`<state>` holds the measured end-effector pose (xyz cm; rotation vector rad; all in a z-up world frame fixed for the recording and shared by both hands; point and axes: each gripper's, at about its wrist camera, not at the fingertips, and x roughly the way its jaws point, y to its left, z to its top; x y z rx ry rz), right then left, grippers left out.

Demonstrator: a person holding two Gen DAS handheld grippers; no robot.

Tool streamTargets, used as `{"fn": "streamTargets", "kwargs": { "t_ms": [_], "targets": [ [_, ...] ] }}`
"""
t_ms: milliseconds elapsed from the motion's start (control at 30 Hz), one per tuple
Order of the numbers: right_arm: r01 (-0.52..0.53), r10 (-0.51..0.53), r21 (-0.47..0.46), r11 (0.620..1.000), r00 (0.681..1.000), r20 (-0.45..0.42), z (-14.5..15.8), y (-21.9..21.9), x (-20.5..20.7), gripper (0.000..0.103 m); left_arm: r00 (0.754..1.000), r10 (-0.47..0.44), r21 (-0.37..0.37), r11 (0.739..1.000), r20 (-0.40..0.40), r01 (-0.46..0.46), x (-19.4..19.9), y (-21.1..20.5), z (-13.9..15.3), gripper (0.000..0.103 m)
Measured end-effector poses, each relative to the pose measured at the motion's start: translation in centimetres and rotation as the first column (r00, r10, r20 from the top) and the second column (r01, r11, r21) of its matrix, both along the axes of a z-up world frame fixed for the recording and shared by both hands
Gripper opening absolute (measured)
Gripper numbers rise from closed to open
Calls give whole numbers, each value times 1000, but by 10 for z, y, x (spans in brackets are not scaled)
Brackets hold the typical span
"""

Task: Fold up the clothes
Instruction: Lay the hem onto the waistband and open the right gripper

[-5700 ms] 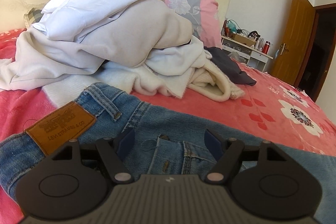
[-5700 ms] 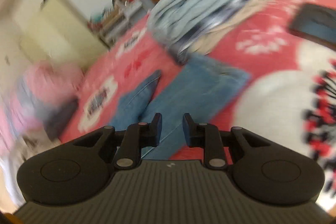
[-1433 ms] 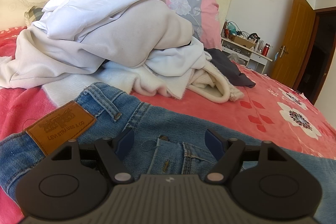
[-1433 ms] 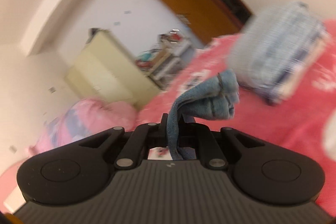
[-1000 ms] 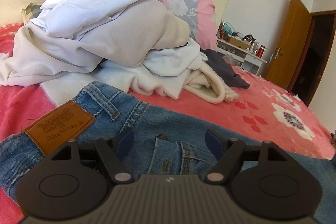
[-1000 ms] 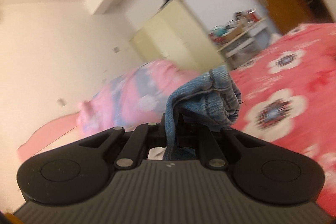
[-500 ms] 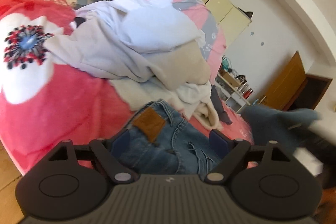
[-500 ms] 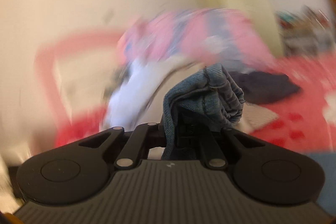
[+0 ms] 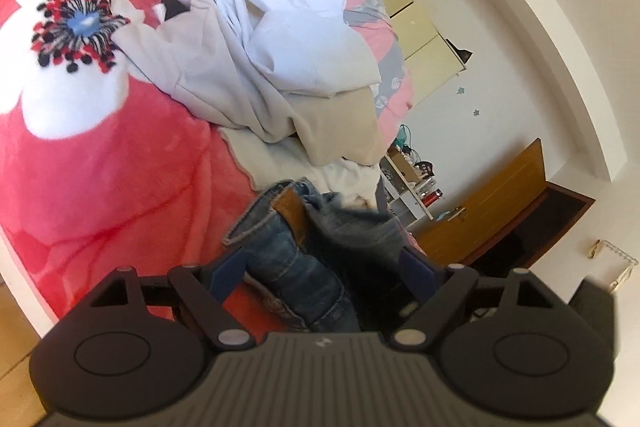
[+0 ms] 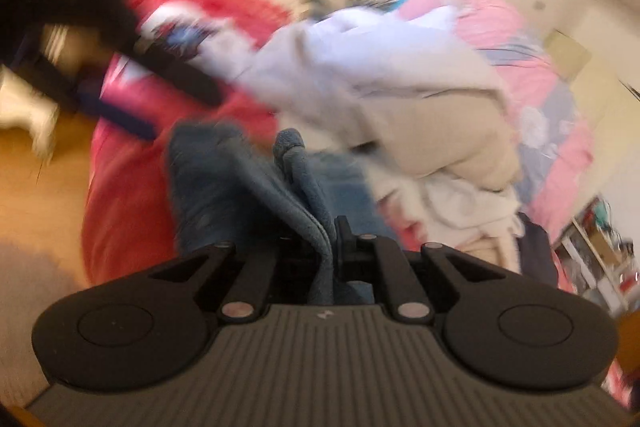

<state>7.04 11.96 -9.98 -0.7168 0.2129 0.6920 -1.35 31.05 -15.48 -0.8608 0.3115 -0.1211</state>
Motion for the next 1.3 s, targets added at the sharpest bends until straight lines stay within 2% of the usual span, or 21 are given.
{"fn": "streamTargets", "kwargs": {
  "t_ms": [67,133,367,533,667,700,767,800,833,867,900,933,1067,1133,1167,1200,1300],
  "targets": [
    [52,-51,81,995,999,-15,15,-1,5,6,1000,9,-14,1000,6,-9,-3,4,-1,84],
    [82,-81,109,991,997,-9,19,4,12,6,1000,21,-27,999,5,-21,-5,9,-3,84],
    [49,-50,-39,998,998,-23,-20,43,21,6,998,64,-26,998,-26,-65,-12,21,-10,84],
    [136,-136,115,984,991,-5,12,30,20,6,996,82,-13,997,-31,-82,-19,25,-9,84],
    [212,-225,267,940,974,20,36,16,18,5,995,90,-11,996,-38,-90,-19,28,-10,84],
    [218,-234,264,940,972,30,35,19,20,5,995,90,-12,996,-43,-91,-18,28,-11,84],
    [191,-201,174,966,979,42,17,36,20,6,995,91,-11,996,-51,-91,-18,27,-12,84],
    [174,-180,117,978,983,41,6,45,20,9,994,93,-10,996,-56,-94,-17,27,-12,84],
    [136,-136,8,991,991,15,-12,58,20,10,994,95,-9,995,-60,-96,-17,27,-12,84],
    [99,-100,-62,993,995,-4,-29,66,16,10,993,96,-8,995,-62,-97,-17,27,-12,84],
    [93,-92,-63,994,996,17,-35,66,11,10,993,98,-5,995,-61,-99,-17,27,-11,84],
    [94,-92,-50,994,995,40,-36,65,7,11,993,100,-2,995,-60,-100,-17,26,-10,84],
    [78,-77,16,997,996,-49,-23,55,16,16,994,100,8,995,-50,-100,-15,23,-3,84],
    [30,-18,101,994,993,-113,-14,45,17,31,994,98,21,995,-40,-97,-13,20,2,84],
    [12,11,150,989,989,-146,-9,41,16,43,994,100,31,995,-37,-99,-12,18,5,84],
    [-2,36,190,982,985,-172,-5,38,15,48,994,102,36,994,-34,-101,-11,17,8,84],
    [-16,100,305,952,960,-262,4,24,15,48,994,110,38,993,-18,-109,-11,14,18,84]
  ]
}}
